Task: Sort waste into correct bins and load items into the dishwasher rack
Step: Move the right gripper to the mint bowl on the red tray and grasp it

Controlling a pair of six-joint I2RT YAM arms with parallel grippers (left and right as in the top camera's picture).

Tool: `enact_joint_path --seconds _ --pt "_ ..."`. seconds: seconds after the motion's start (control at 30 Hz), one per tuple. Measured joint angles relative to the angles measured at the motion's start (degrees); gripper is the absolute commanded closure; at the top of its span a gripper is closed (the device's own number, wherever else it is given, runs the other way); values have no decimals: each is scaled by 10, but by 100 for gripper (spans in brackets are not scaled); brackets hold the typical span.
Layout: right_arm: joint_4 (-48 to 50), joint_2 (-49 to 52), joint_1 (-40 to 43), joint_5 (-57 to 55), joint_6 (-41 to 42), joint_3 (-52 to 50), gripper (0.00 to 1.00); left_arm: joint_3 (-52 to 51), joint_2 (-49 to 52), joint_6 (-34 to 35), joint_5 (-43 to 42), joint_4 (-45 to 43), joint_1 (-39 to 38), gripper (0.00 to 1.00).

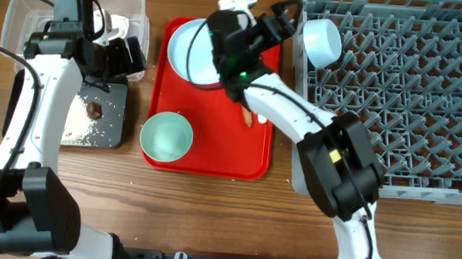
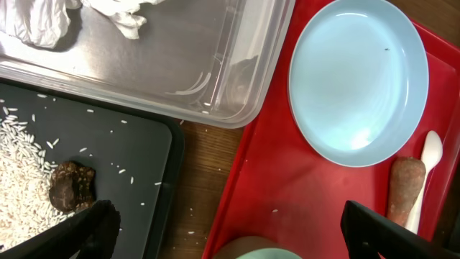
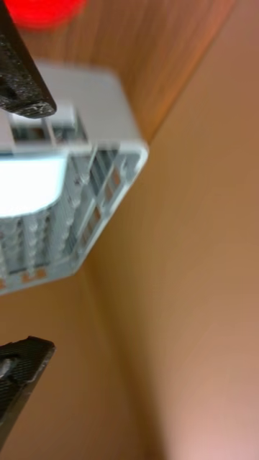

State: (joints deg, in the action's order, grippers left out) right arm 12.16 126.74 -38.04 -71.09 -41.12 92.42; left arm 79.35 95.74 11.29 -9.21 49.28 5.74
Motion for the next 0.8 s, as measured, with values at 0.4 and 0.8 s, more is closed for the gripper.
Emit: enact_joint_path --seconds 0.4,0.8 --pt "-384 -102 -21 541 484 3 21 0 0 0 0 0 0 0" --pt "-442 -61 -31 909 840 -42 47 0 0 0 0 0 0 0"
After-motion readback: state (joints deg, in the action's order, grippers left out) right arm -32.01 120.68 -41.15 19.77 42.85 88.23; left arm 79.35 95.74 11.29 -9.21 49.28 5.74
